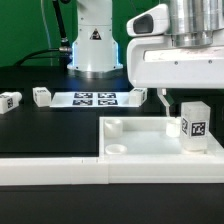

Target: Assemble square table

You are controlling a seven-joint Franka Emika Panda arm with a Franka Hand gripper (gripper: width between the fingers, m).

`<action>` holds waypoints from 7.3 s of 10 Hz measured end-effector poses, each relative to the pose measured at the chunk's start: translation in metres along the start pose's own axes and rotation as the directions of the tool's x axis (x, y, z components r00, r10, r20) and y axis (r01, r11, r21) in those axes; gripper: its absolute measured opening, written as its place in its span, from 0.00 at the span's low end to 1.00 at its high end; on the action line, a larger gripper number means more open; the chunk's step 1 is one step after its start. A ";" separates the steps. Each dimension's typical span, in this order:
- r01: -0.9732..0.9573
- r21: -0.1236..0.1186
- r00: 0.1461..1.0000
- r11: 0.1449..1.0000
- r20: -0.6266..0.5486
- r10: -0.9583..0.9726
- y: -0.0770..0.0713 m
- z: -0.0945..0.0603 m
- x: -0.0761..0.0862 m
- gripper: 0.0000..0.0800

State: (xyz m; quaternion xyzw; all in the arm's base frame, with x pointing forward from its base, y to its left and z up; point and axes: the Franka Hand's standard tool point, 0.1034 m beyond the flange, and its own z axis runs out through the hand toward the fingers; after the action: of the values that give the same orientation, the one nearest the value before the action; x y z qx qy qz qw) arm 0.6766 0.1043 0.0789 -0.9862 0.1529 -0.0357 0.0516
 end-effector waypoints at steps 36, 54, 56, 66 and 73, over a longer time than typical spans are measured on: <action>-0.365 0.030 0.930 0.931 -0.033 0.366 0.005 0.005 0.004 0.37; 0.270 -0.047 0.962 0.962 0.049 -0.268 -0.005 0.002 0.001 0.81; 0.238 -0.049 0.971 0.970 0.048 -0.236 -0.003 0.002 0.002 0.81; -0.756 -0.055 0.654 0.652 -0.019 0.756 0.001 0.002 0.001 0.36; -0.997 -0.030 0.063 0.064 0.037 0.997 0.002 0.003 0.002 0.36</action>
Offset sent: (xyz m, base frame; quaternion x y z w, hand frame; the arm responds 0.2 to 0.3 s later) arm 0.0000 0.0000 0.0000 0.0000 0.0000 0.0000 1.0000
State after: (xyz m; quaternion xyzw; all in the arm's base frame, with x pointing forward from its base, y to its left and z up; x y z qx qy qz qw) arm 0.6783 0.1021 0.0762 -0.6152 0.7848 0.0324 0.0672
